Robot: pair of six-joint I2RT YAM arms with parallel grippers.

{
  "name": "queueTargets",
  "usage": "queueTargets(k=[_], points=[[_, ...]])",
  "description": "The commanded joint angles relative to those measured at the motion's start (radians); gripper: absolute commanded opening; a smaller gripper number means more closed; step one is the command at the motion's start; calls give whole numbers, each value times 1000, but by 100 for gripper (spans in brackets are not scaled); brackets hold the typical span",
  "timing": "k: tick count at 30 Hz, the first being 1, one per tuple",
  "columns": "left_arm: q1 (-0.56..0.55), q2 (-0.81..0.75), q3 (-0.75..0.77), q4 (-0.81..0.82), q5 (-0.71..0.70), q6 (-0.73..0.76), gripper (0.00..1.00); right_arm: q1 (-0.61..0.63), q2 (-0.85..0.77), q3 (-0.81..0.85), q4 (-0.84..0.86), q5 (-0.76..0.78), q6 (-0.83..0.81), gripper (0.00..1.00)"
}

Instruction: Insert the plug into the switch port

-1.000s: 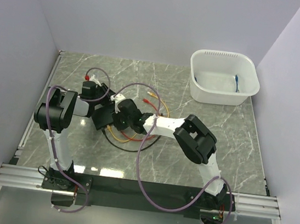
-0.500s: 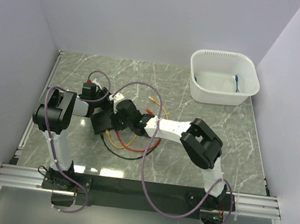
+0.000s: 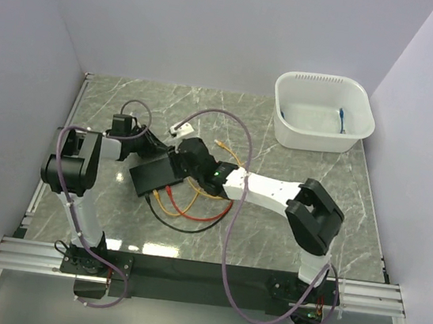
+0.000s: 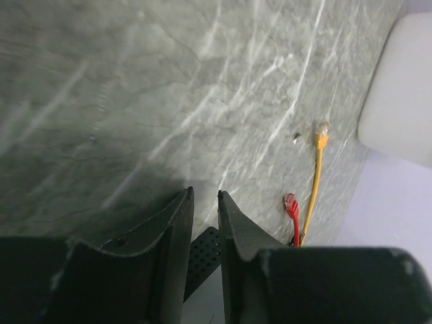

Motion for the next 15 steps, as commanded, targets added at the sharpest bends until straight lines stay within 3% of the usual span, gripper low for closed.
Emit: queueTargets(k=[1,7,15], points=[[14,-22,41,-105,-44,47,28,-17,-99,-25,33,77,-9,45],[62,-66,106,-161,-76,60,28,-62,-126,-83,56,107,23,45],[97,-127,170,-184,-104,96,28,-137,-133,-126,68,36,62,45]])
